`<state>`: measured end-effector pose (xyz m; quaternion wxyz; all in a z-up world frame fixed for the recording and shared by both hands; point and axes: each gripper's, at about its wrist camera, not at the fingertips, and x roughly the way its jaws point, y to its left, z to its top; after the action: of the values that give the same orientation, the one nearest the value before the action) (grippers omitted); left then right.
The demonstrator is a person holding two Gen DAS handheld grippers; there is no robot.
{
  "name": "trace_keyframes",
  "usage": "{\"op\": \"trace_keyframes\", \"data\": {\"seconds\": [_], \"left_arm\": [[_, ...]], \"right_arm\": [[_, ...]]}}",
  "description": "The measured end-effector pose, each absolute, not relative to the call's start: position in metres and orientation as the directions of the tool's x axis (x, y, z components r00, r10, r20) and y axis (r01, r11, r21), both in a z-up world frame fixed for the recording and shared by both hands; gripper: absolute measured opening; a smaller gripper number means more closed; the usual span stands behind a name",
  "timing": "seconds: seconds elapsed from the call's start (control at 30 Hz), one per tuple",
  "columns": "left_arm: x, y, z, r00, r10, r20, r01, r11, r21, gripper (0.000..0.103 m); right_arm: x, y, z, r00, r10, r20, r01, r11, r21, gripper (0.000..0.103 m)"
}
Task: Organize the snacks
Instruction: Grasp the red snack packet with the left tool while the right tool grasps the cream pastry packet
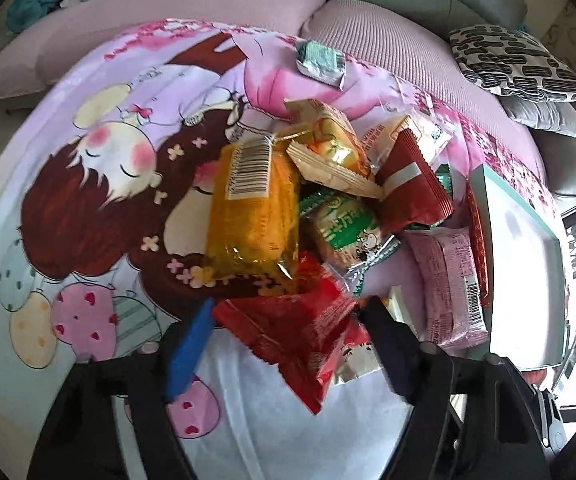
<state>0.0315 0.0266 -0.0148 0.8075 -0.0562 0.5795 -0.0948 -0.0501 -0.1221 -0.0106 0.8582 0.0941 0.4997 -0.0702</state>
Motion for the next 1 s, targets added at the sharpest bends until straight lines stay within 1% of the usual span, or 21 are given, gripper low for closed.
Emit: {"op": "trace_keyframes", "data": {"seconds": [0.17, 0.4, 0.6, 0.67, 0.73, 0.8, 1.0], "left_arm": [[0.029, 0.025, -0.01, 0.32, -0.268, -0.909, 0.106, 0.963, -0.247, 0.069], [0.024, 0.049, 0.003, 0.358, -0.283, -0.89, 0.057, 0.958, -0.282, 0.069], [0.028, 0.07, 0.008, 0.391, -0.292, -0.873, -0.001, 0.948, -0.318, 0.069], [0.029, 0.073, 0.007, 0.387, -0.286, -0.877, -0.013, 0.949, -0.315, 0.069], [0.029, 0.077, 0.005, 0.38, -0.285, -0.88, -0.022, 0.948, -0.317, 0.069], [0.029, 0.08, 0.003, 0.38, -0.292, -0.878, -0.026, 0.945, -0.326, 0.069], [0.03, 0.082, 0.002, 0.372, -0.296, -0.88, -0.029, 0.944, -0.33, 0.069]], "right_arm": [[-0.047, -0.121, -0.009, 0.5, -0.019, -0.866, 0.213, 0.972, 0.102, 0.103], [-0.042, -0.105, -0.007, 0.505, 0.007, -0.863, 0.162, 0.981, 0.103, 0.103], [-0.035, -0.082, -0.007, 0.514, 0.047, -0.856, 0.074, 0.992, 0.099, 0.103], [-0.031, -0.074, -0.01, 0.508, 0.055, -0.86, 0.051, 0.994, 0.093, 0.1], [-0.026, -0.068, -0.014, 0.492, 0.056, -0.869, 0.036, 0.996, 0.084, 0.091], [-0.021, -0.064, -0.018, 0.473, 0.055, -0.879, 0.029, 0.996, 0.079, 0.087], [-0.002, -0.064, -0.032, 0.381, 0.067, -0.922, 0.032, 0.996, 0.085, 0.083]]}}
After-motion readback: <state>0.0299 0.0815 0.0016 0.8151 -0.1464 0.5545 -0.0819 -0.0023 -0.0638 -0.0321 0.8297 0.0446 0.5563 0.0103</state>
